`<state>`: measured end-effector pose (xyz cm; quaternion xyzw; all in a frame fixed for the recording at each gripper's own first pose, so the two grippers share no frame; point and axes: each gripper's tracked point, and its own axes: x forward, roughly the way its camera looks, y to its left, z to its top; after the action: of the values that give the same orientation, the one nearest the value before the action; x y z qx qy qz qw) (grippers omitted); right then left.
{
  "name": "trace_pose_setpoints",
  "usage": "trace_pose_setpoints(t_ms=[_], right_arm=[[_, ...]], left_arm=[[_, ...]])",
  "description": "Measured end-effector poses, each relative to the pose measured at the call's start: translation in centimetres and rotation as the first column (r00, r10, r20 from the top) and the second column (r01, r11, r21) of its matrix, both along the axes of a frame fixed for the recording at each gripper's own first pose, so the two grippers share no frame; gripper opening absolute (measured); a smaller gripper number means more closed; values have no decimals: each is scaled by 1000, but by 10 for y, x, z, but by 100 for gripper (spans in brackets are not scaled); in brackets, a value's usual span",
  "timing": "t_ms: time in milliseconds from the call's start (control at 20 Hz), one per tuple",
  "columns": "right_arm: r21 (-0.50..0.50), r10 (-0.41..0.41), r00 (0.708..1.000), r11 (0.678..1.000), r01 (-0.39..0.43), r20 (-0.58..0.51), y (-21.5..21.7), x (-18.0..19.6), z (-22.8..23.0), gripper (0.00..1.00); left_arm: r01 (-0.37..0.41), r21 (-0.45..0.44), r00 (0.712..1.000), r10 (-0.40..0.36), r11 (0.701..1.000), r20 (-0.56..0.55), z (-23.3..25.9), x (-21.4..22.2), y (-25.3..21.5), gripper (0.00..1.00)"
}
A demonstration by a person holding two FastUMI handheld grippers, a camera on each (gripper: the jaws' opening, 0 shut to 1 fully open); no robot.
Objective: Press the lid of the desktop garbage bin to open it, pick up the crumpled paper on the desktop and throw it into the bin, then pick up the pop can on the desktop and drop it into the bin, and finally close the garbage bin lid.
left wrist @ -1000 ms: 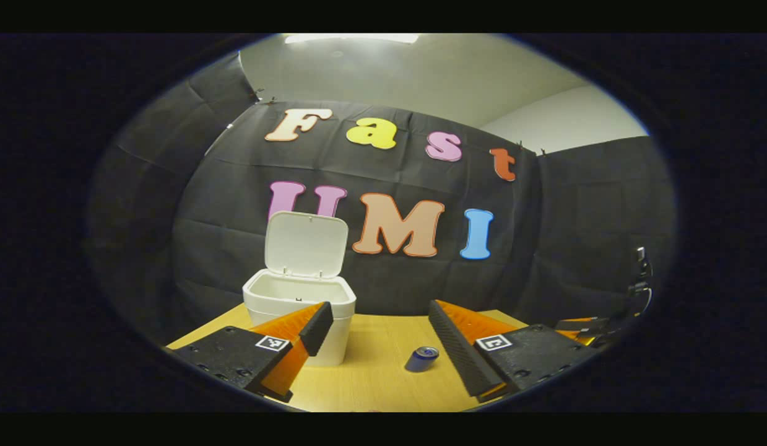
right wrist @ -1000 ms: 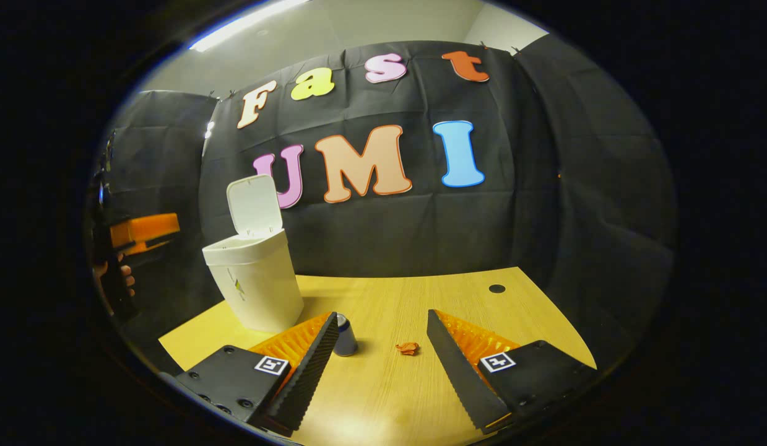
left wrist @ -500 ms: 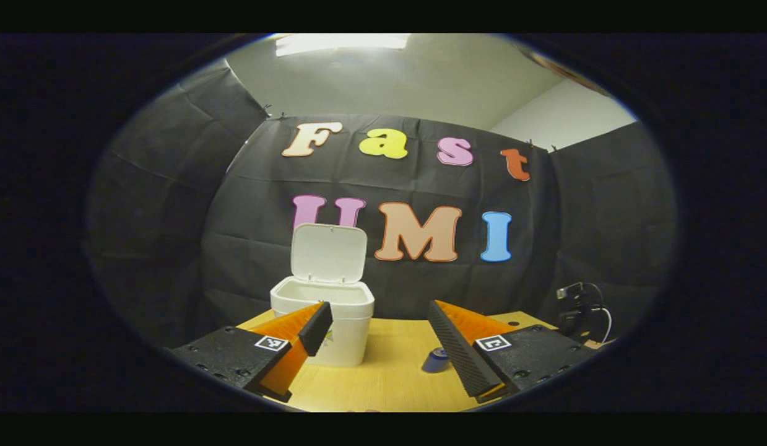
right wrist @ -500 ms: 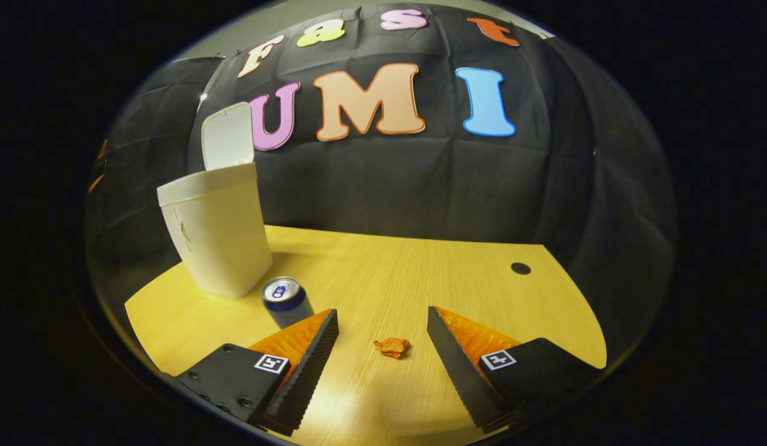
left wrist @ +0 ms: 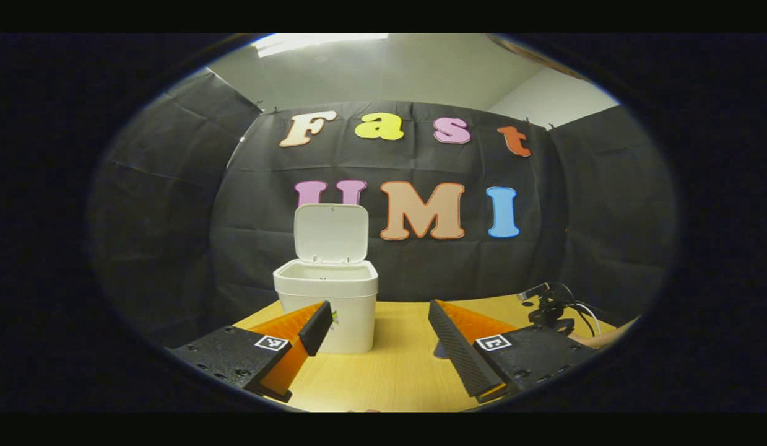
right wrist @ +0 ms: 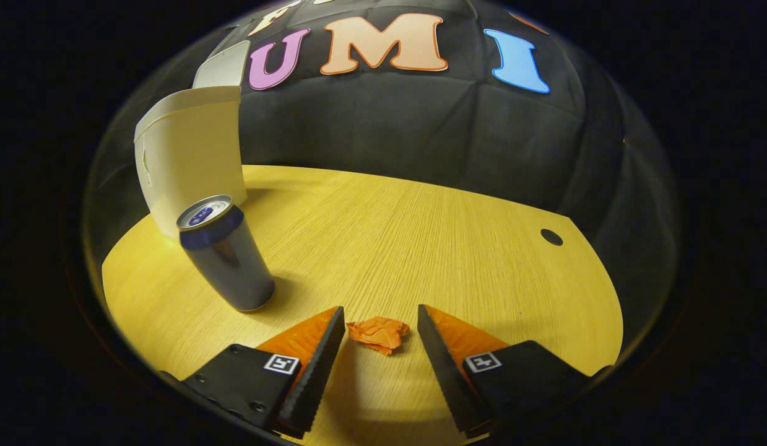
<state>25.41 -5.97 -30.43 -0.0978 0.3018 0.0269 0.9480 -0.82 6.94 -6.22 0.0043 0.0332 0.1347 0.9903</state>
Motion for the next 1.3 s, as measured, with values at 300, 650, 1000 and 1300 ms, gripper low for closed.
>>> trace_pose_setpoints(t_ms=[300,650,1000,1300], right_arm=[[8,7,999,1000,-7,-32,-3,0,-8,40],[41,30,996,999,-33,80,26,-21,77,27],[73,194,929,971,-228,315,203,-42,248,27],[50,342,842,917,-397,417,376,15,307,26]], left_arm=[[-23,-10,1000,23,1000,-9,-7,-2,2,92],[24,-38,1000,-24,999,3,-2,1,10,94],[129,-99,992,-129,987,9,-14,2,62,93],[82,-108,996,-86,991,-35,-26,-22,134,94]])
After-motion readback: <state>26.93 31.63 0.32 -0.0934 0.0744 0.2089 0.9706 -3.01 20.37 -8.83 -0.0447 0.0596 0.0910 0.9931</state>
